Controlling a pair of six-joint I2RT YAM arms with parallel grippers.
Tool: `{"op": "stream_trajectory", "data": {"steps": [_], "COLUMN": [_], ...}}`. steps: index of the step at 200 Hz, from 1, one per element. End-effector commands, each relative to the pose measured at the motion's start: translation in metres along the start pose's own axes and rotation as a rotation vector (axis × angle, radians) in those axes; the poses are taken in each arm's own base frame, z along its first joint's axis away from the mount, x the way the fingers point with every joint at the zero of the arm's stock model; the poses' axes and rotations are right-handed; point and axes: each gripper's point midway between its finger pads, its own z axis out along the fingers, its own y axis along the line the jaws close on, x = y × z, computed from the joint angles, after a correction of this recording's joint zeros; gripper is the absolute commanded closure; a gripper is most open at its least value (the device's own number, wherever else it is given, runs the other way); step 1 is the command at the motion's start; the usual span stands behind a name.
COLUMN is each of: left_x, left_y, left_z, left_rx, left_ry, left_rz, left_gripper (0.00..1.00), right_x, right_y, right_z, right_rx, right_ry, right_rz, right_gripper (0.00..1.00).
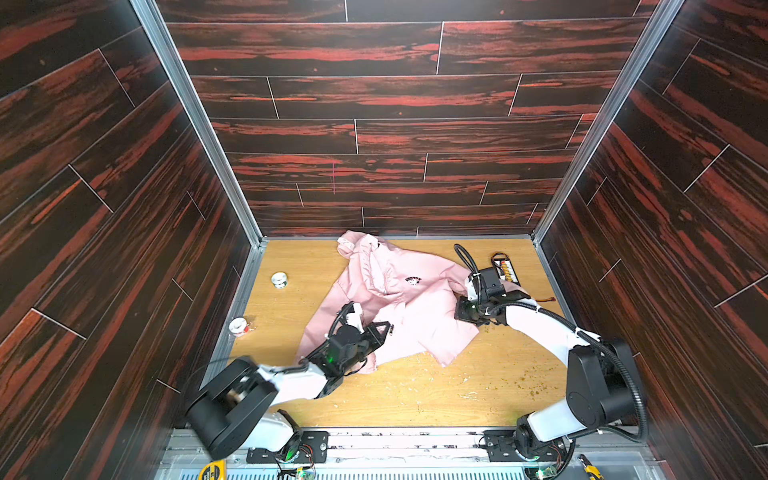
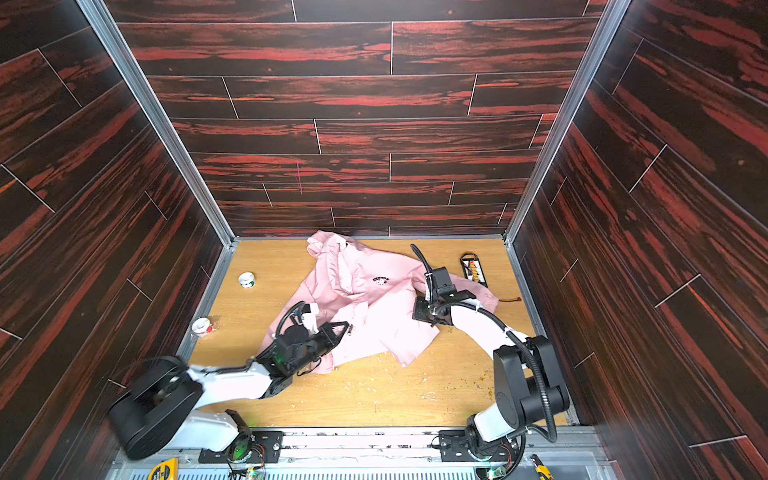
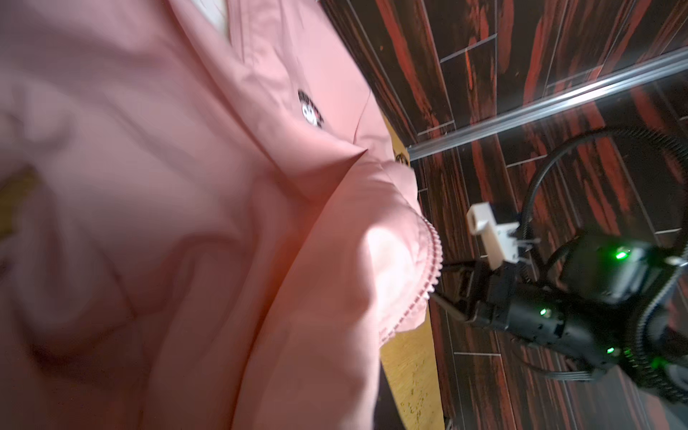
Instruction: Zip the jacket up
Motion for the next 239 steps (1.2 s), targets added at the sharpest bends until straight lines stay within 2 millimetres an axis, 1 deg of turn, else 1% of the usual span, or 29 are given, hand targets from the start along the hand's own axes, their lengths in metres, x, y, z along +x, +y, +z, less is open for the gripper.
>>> {"op": "stream_trajectory", "data": {"steps": [1,9,27,36,39,48,56,73,87,100,111,126,143,155,182,209,239], "left_x": [0.004,0.007,0.015,0.018,0.023,0.029,0.032,0.037,0.040,0.041,0.043,0.045,0.046,0.047,0.049,0.052,0.052], "left_y": [-0.021,-0.015,-0.001,0.003,0.011,0.018,0.022,0.026,0.029,0.032,0.035,0.037,0.039,0.041,0.043,0.042,0.043], "left_z": [0.014,0.018,0.026,0.029,0.032,0.036,0.039,0.043,0.045,0.046,0.047,0.047,0.047,0.046,0.046,0.047,0.045], "left_rx": [0.104,0.100,0.088,0.089,0.072,0.062,0.059,0.073,0.077,0.076,0.073,0.069,0.062,0.059,0.054,0.055,0.052], "left_ry": [0.003,0.008,0.014,0.018,0.028,0.044,0.049,0.049,0.051,0.050,0.053,0.055,0.054,0.054,0.061,0.066,0.065], "left_rz": [-0.006,-0.014,-0.032,-0.040,-0.044,-0.053,-0.057,-0.066,-0.078,-0.083,-0.086,-0.087,-0.085,-0.085,-0.086,-0.086,-0.084], "left_gripper": [1.00,1.00,1.00,1.00,1.00,1.00,1.00,1.00,1.00,1.00,1.00,1.00,1.00,1.00,1.00,1.00,1.00], "right_x": [0.008,0.009,0.009,0.010,0.010,0.011,0.013,0.022,0.037,0.056,0.075,0.102,0.125,0.137,0.153,0.164,0.172], "right_y": [-0.010,-0.012,-0.015,-0.015,-0.015,-0.016,-0.015,-0.013,-0.008,0.001,0.006,0.010,0.023,0.029,0.031,0.023,0.013], "right_z": [0.009,0.007,-0.005,-0.012,-0.014,-0.023,-0.031,-0.046,-0.055,-0.059,-0.058,-0.051,-0.044,-0.038,-0.023,-0.010,-0.004], "right_rx": [0.020,0.015,-0.004,-0.010,-0.011,-0.010,-0.018,-0.041,-0.103,-0.175,-0.213,-0.245,-0.301,-0.314,-0.316,-0.298,-0.274], "right_ry": [0.039,0.031,0.006,-0.003,-0.006,-0.017,-0.031,-0.044,-0.035,-0.016,0.011,0.063,0.109,0.129,0.154,0.174,0.177], "right_rz": [0.010,0.022,0.045,0.052,0.054,0.056,0.059,0.079,0.114,0.156,0.183,0.223,0.262,0.280,0.335,0.401,0.450], "right_gripper": [0.83,0.74,0.60,0.54,0.52,0.48,0.46,0.44,0.44,0.45,0.47,0.50,0.51,0.51,0.50,0.52,0.53]}}
